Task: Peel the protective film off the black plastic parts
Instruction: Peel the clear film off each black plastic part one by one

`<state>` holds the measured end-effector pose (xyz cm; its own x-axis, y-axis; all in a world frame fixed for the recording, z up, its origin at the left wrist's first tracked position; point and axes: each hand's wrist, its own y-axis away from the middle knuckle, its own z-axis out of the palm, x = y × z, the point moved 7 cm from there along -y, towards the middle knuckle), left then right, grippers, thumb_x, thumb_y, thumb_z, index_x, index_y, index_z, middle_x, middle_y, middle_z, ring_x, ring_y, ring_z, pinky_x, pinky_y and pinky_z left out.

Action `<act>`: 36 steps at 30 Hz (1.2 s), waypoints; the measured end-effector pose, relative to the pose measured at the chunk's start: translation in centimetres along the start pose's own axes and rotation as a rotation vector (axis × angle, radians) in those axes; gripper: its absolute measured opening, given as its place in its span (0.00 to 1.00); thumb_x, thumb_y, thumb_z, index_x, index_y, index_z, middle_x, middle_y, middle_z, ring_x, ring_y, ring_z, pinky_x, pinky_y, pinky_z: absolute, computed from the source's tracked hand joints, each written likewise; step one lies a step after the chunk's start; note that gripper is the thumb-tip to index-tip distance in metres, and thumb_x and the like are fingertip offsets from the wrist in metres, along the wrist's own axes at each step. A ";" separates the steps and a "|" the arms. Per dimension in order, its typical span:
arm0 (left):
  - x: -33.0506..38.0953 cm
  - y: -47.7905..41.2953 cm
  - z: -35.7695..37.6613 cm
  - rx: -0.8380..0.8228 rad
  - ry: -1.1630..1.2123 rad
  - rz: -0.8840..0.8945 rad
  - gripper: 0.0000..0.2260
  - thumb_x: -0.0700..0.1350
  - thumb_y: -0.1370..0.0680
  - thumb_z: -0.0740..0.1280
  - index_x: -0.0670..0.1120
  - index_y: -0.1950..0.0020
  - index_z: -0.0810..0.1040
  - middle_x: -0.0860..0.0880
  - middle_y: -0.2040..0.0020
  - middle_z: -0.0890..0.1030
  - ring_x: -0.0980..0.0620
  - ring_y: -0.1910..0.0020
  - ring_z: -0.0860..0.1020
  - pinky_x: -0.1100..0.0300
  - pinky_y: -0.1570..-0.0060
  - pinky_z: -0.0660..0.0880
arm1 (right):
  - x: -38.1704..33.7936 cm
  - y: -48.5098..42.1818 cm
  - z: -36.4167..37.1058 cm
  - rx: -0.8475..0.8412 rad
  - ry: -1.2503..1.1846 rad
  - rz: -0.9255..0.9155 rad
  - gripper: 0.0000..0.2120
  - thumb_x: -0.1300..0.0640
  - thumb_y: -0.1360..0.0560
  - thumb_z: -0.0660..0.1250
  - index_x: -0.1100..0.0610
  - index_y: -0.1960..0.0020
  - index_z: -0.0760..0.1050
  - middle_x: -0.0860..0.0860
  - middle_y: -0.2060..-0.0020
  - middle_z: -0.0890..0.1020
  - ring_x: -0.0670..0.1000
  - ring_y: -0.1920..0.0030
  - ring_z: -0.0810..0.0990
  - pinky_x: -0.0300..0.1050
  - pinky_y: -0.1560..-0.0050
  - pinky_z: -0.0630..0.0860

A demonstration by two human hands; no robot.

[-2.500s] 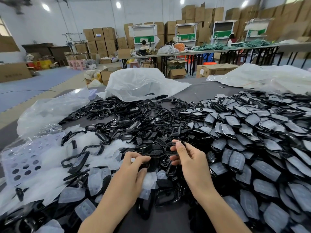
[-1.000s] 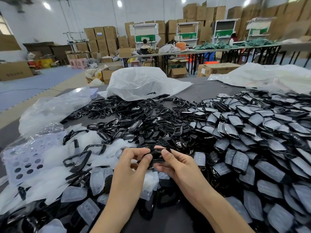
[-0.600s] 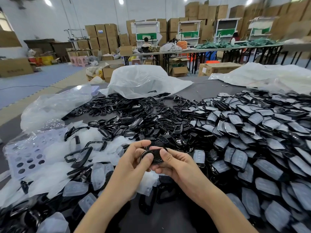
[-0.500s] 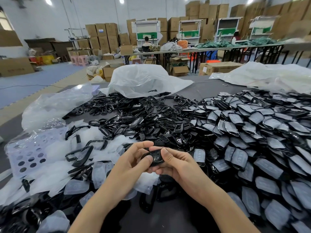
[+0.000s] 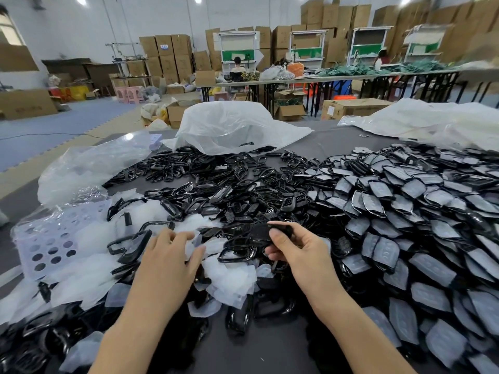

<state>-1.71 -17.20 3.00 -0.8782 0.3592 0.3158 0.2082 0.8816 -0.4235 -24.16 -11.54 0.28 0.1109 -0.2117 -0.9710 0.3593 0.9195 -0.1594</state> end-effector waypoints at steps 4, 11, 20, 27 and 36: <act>-0.7 -0.1 1.1 -0.089 -0.122 -0.009 0.09 0.45 0.22 0.70 0.42 0.46 0.83 0.45 0.50 0.80 0.41 0.46 0.74 0.49 0.43 0.71 | 0.4 -0.1 -0.4 0.033 -0.046 0.031 0.09 0.60 0.22 0.70 0.48 0.51 0.85 0.51 0.63 0.86 0.48 0.64 0.84 0.36 0.61 0.80; -1.4 -0.3 2.2 -0.140 -0.233 -0.025 0.14 0.52 0.20 0.66 0.46 0.38 0.80 0.46 0.44 0.78 0.41 0.42 0.71 0.50 0.41 0.69 | 0.4 -0.2 -0.7 0.060 -0.072 0.055 0.08 0.61 0.22 0.70 0.50 0.51 0.86 0.51 0.62 0.85 0.49 0.63 0.84 0.37 0.61 0.80; 0.7 -0.1 -0.2 0.073 -0.184 0.094 0.05 0.36 0.27 0.74 0.40 0.59 0.79 0.44 0.65 0.80 0.39 0.64 0.77 0.45 0.62 0.77 | 0.2 -0.2 -0.7 0.069 -0.077 0.074 0.09 0.60 0.22 0.70 0.48 0.51 0.86 0.51 0.63 0.85 0.49 0.63 0.84 0.38 0.60 0.80; 2.5 0.5 -1.8 0.156 0.663 -0.035 0.09 0.46 0.18 0.61 0.61 0.51 0.73 0.56 0.62 0.80 0.53 0.67 0.77 0.61 0.72 0.70 | -0.4 0.2 -0.3 0.013 -0.263 0.111 0.07 0.62 0.22 0.69 0.55 0.49 0.85 0.56 0.56 0.87 0.51 0.59 0.85 0.39 0.60 0.81; 7.2 2.4 1.0 -0.111 0.784 0.090 0.15 0.39 0.19 0.65 0.61 0.44 0.78 0.61 0.53 0.80 0.60 0.53 0.79 0.73 0.55 0.71 | -0.3 0.2 0.6 -0.049 -0.494 0.228 0.06 0.57 0.30 0.72 0.55 0.55 0.86 0.57 0.53 0.87 0.52 0.58 0.86 0.41 0.60 0.83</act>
<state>-7.95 -12.83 3.38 -0.3057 0.5048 0.8073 0.3422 0.8495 -0.4016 -23.56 -11.47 0.66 0.6070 -0.1250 -0.7848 0.2330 0.9721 0.0253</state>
